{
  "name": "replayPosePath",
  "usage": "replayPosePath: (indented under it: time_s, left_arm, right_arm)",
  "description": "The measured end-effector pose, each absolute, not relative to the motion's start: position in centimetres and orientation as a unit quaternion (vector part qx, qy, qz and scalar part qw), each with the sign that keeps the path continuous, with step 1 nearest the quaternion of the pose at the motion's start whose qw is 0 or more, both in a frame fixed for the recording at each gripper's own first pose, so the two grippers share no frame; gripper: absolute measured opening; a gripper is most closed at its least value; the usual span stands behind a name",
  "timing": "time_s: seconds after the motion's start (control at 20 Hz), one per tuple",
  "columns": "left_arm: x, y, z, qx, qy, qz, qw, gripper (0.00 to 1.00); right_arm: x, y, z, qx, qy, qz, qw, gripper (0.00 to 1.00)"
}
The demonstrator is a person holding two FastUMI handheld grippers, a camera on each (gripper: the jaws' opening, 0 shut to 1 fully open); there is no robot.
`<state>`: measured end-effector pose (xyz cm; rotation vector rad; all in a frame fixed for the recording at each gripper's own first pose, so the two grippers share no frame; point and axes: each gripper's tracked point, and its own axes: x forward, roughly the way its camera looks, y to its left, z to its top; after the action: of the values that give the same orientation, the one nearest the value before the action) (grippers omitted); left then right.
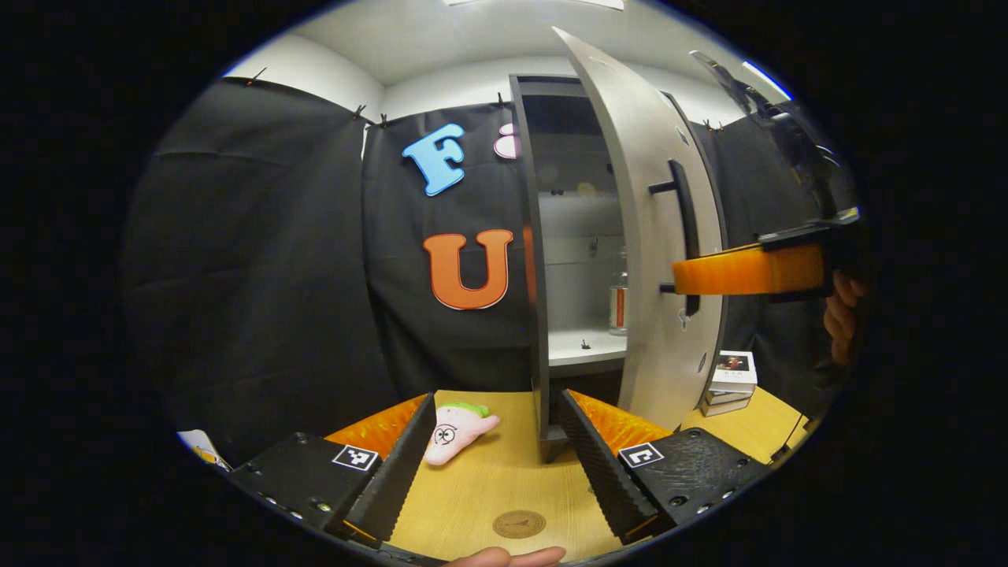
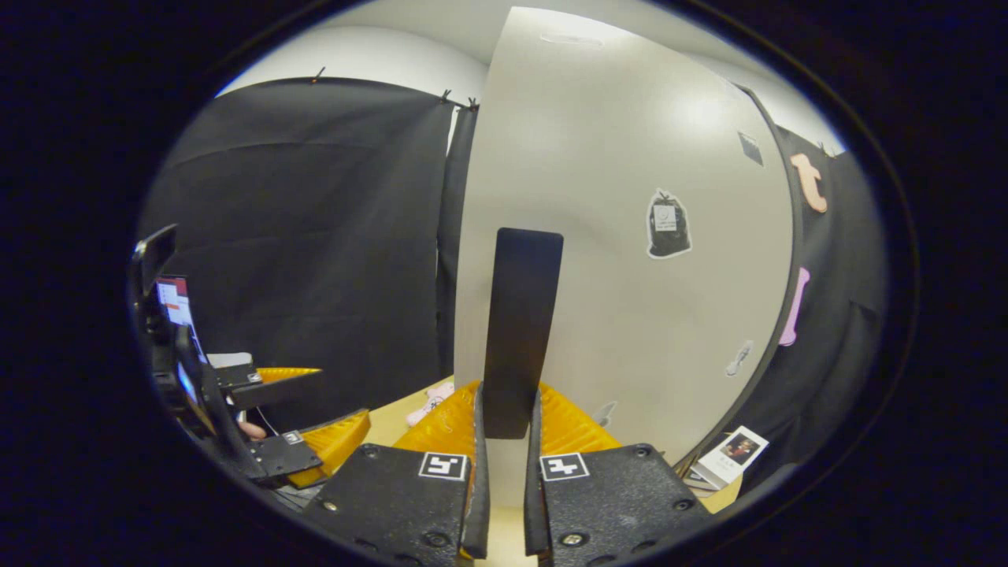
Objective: Open the cabinet door with the right hand, grasp the bottle in the cabinet with the left hand and place it on the coaster, then close the cabinet door with the right hand.
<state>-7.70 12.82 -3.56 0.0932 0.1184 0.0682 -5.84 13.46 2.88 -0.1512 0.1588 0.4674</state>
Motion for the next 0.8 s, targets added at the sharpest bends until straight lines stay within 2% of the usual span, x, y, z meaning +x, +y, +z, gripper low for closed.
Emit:
replayPosePath:
  time_s: [0.15, 0.4, 0.75, 0.8]
  left_arm:
    - [-5.3, 11.9, -3.4, 0.036, 0.054, 0.022, 0.998, 0.95]
    - [-1.6, 8.9, -3.1, 0.038, 0.055, -0.012, 0.998, 0.95]
    - [2.8, 1.9, -3.0, 0.031, 0.053, -0.086, 0.994, 0.95]
    - [3.3, 0.6, -3.2, 0.033, 0.052, -0.098, 0.993, 1.0]
  right_arm:
    - [-8.0, 11.2, 2.7, -0.079, 0.087, 0.232, 0.966, 0.21]
    - [-11.5, 6.6, 2.2, -0.05, 0.099, 0.202, 0.973, 0.19]
    - [-15.8, 0.6, 2.2, -0.03, 0.094, 0.119, 0.988, 0.16]
    - [-16.2, -0.2, 1.7, -0.029, 0.098, 0.11, 0.989, 0.14]
